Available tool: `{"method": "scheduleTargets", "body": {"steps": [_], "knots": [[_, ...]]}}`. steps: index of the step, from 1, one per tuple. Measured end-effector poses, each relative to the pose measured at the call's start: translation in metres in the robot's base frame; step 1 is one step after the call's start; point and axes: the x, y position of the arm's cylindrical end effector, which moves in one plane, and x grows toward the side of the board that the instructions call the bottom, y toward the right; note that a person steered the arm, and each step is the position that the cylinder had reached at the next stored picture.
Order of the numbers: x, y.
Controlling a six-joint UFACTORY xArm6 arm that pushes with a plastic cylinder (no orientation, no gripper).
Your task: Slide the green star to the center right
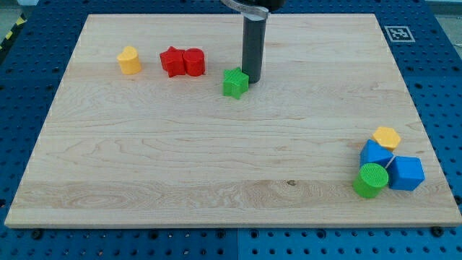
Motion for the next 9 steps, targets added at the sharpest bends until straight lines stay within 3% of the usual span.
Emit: {"method": "scheduleTargets", "body": {"steps": [1,3,5,7,8,9], "knots": [[-0.022,-0.018],[0.007,-0.068],[0.02,0.009],[0.071,0.078],[0.071,0.116],[0.068,0.118]]}}
